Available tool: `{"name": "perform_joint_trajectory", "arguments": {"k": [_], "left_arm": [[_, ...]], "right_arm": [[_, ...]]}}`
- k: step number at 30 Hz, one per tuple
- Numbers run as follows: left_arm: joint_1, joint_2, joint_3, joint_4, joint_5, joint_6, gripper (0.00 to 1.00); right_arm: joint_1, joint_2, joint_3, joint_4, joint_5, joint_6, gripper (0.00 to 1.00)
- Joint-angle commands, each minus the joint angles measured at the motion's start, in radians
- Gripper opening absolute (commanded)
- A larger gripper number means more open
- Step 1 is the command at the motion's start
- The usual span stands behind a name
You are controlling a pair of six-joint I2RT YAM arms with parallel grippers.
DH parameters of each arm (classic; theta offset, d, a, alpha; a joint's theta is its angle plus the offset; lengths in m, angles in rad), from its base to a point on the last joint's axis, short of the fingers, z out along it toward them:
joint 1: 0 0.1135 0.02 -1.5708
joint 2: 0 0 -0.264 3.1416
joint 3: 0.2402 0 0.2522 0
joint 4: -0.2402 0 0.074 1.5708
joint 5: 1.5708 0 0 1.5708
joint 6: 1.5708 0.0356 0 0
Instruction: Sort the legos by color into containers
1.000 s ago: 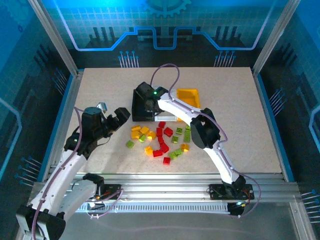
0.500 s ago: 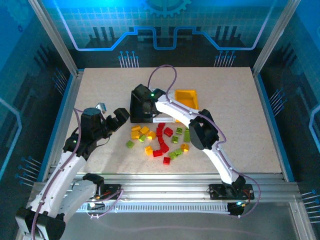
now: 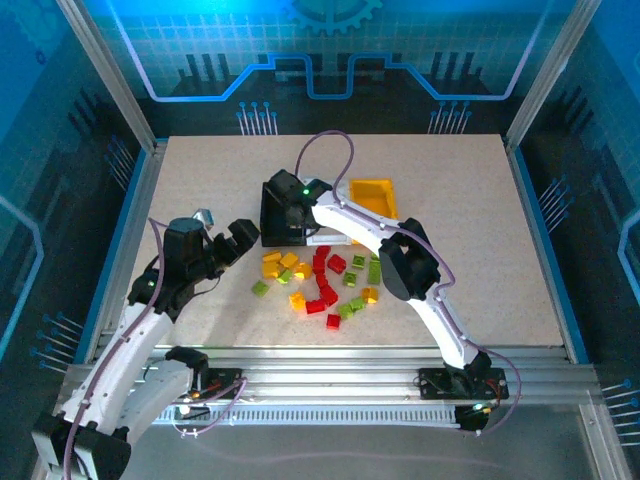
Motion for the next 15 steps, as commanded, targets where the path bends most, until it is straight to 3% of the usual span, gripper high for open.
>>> {"name": "perform_joint_trajectory", "arguments": {"k": [1,11,15], "left_arm": [[-0.004,-0.007,-0.007,-0.01,-0.012,0.023,0.99],[-0.005,-0.006,0.018,-0.018,-0.013,0.032,0.99],[-0.005,-0.006,0.023,-0.017,-0.014,0.032,0.99]], "right_arm": [[0.021,-0.015,-0.004,-0.034,0.025,-0.027,0.23],[0.017,-0.043,0.077,-0.035,0.04,-0.06,0.51],[0.019,-0.132,0.032,-0.005,0.047,-0.071,0.61]]}}
